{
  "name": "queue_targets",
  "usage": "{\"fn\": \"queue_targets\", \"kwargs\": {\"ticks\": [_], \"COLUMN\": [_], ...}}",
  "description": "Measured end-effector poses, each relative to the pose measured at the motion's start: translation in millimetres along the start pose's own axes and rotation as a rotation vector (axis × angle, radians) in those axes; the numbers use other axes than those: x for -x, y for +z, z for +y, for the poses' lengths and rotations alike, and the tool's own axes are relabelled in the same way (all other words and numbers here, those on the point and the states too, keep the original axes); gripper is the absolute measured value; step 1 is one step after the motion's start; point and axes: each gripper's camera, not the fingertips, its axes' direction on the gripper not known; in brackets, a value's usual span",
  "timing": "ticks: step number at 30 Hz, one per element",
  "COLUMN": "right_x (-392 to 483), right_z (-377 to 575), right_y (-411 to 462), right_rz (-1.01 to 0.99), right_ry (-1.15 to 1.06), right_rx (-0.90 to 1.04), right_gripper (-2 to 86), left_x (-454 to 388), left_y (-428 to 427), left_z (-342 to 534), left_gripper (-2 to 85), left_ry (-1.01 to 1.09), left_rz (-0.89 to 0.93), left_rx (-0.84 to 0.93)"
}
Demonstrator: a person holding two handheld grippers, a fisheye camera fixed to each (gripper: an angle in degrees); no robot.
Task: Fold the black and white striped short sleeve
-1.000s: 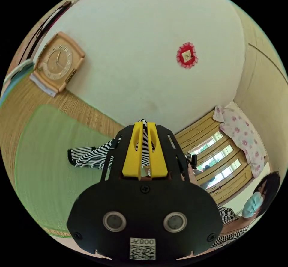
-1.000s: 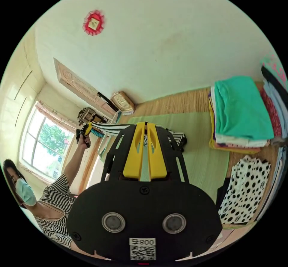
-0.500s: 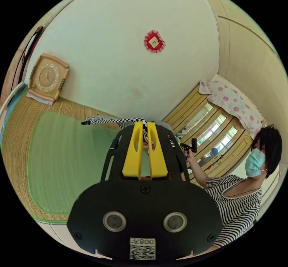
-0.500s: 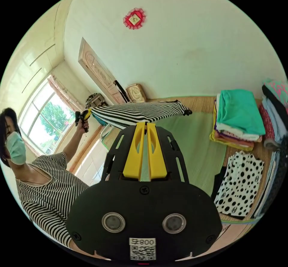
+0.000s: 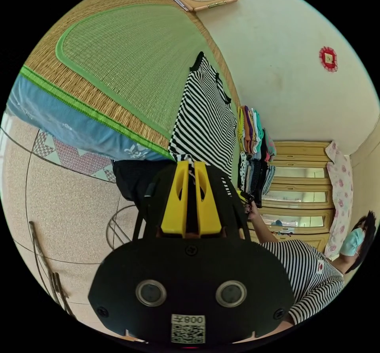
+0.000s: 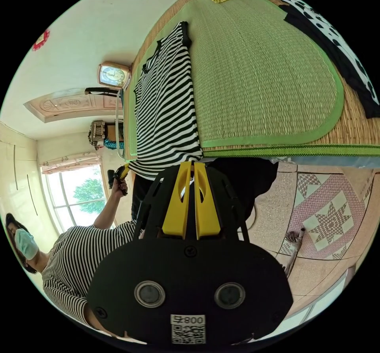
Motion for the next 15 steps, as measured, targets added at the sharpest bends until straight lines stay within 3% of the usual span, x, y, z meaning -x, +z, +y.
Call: {"fn": "queue_targets", "kwargs": {"ticks": [15], "right_x": [-14.6], "right_z": [-8.6], "right_y": [3.5], "right_rz": [-0.086], "right_ry": [0.050], "right_rx": [-0.063], "right_gripper": [0.3], "left_x": [11.8], "left_y": [8.4], "left_z": [-38.0], "left_gripper": [5.4], "left_ry": [-0.093], "left_rz": [0.026], "left_rx": [-0.087]}}
